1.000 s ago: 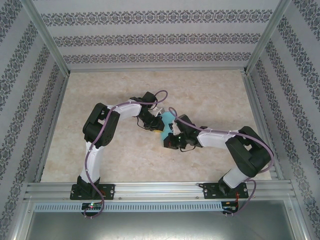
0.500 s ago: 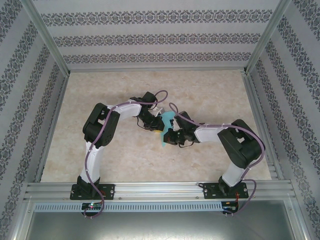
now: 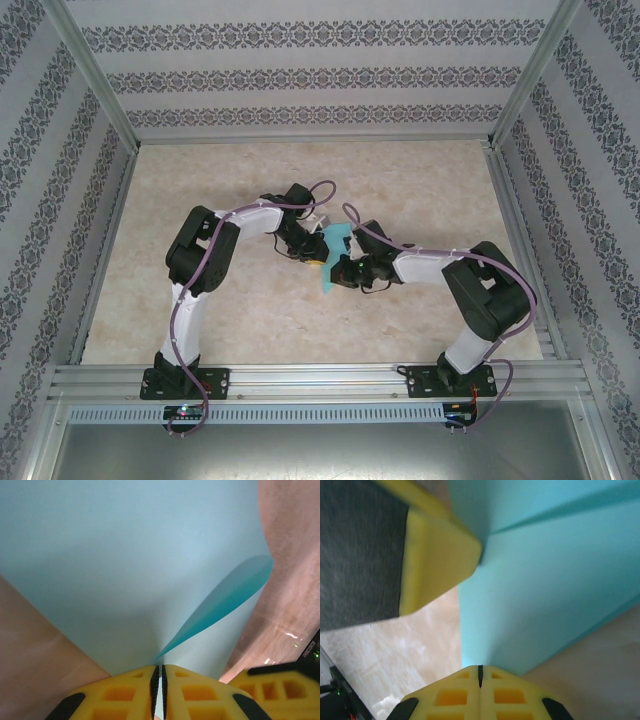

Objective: Fold a paper plane with a square sheet of paper (pick it up from the middle)
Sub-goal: Third fold the triangle at the center of the table.

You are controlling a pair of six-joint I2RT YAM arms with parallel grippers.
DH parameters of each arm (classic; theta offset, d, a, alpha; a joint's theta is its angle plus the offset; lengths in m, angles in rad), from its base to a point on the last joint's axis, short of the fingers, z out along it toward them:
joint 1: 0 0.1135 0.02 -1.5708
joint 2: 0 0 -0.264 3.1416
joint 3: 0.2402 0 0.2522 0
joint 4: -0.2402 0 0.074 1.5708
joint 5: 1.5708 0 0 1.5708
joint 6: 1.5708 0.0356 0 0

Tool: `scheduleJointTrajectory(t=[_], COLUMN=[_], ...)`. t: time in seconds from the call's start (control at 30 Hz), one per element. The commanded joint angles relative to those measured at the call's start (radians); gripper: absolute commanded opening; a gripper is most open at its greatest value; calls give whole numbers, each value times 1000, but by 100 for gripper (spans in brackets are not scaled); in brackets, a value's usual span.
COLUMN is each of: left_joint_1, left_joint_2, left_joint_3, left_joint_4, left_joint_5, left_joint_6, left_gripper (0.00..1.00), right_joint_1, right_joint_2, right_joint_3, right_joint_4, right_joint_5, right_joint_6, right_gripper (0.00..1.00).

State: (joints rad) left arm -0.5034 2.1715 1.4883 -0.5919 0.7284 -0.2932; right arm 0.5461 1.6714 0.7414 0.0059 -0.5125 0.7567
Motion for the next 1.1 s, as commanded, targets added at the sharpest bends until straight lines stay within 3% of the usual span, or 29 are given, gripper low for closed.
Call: scheduleJointTrajectory(t=[0.0, 0.33, 0.67, 1.07], left_joint_1=[-11, -10, -10, -11], left_joint_2=[73, 67, 71, 79], left_joint_3=[-17, -18, -21, -23], left_joint_4=[-68, -79, -82, -83], left_joint_5=[-122, -130, -139, -141], left_joint_6=[32, 37, 40, 42], left_gripper=[17, 17, 17, 17], right_joint_1=[-32, -80, -152, -209], right_joint_2=[-3, 132, 119, 96], right_joint_3=[56, 131, 56, 90], right_joint_4=[-24, -39, -59, -130], right_joint_5=[16, 25, 102, 125], right_joint_6=[-19, -49, -91, -144], right_gripper=[1, 1, 1, 1])
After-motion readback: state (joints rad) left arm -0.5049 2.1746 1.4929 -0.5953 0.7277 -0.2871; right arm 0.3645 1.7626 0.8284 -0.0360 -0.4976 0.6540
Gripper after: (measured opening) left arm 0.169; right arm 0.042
